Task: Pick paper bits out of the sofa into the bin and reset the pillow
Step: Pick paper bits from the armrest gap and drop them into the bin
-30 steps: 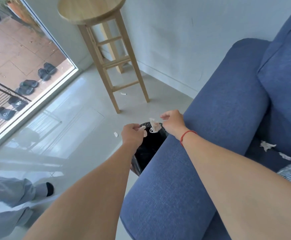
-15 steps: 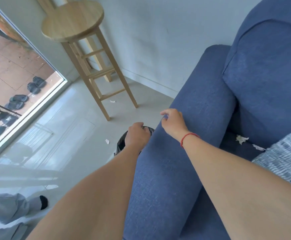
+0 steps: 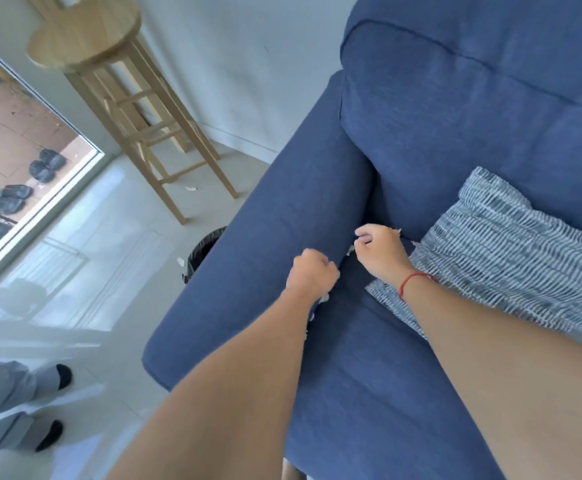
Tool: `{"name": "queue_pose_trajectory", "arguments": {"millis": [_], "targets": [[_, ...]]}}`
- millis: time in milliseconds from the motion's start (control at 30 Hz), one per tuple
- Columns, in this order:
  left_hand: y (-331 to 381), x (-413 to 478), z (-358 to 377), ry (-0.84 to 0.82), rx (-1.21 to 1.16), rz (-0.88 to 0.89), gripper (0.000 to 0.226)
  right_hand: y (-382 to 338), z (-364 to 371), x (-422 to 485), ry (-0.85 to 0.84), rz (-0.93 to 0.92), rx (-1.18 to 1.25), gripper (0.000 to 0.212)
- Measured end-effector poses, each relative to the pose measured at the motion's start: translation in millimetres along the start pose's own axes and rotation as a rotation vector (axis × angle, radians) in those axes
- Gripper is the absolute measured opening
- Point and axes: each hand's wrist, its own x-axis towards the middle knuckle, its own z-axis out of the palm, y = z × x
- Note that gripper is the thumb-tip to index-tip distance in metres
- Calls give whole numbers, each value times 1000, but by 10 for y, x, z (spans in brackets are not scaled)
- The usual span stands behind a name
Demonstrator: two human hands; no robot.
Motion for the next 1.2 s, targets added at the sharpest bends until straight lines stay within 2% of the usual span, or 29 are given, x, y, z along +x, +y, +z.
{"name": "queue_pose_trajectory", "arguments": {"millis": [100,367,600,767,967,1100,1200], "targets": [[-313,-165,377,-56,4,-128,23,313,107,-132,-91,2,-40,33],[-1204,-147,958,-138,19,-334,52,886,701,-184,-386,-36,-201,35],[-1674,94,1170,-141,-58,-377,55,985,1281,-30,-595,-112,-341,40],[-1840,208,1279,-182,-47,-306,61,1035,1611,11,-652,-199,-403,41],[-1956,326,1320,-250,34,-273,60,1006,1801,29,-762,-258,-660,57],[-1970,367,1305,-288,89,-270,62,1004,1830,8,-692,-263,-702,54],[-1946,340,1296,-237,98,-254,61,1025,1803,-25,-577,-262,-572,44]]}}
